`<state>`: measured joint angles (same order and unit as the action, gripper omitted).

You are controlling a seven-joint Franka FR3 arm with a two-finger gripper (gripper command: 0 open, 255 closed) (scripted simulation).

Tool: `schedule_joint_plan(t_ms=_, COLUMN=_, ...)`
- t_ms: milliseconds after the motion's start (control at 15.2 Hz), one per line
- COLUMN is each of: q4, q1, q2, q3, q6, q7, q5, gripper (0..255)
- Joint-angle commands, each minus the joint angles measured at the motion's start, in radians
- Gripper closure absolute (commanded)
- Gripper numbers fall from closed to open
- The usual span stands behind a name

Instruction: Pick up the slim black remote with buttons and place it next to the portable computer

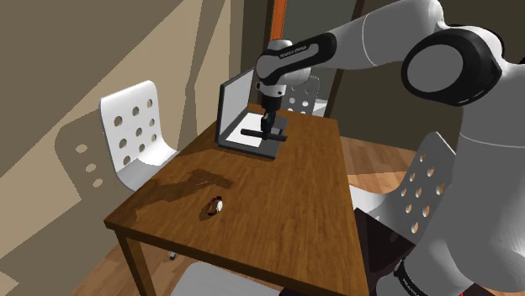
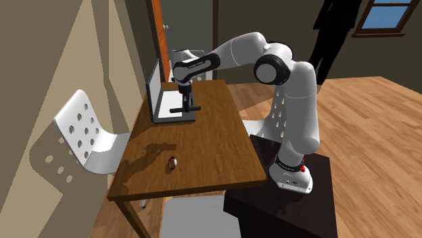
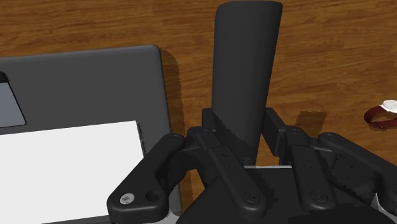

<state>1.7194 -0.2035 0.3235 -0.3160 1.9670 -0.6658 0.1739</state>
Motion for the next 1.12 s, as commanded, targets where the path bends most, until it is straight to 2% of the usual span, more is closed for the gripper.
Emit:
schedule_joint_plan(t_ms=0, q4=0.016, q1=0.000, q2=0.008, q3=0.001, q6=0.024, q7=-0.004, q5=0.004, gripper=255)
schedule_joint_plan(t_ms=1056, q4=0.101, q1=0.011, q2=0.105, q3=0.020, q6=0.200, q7=-0.040, q5=0.049, gripper=255)
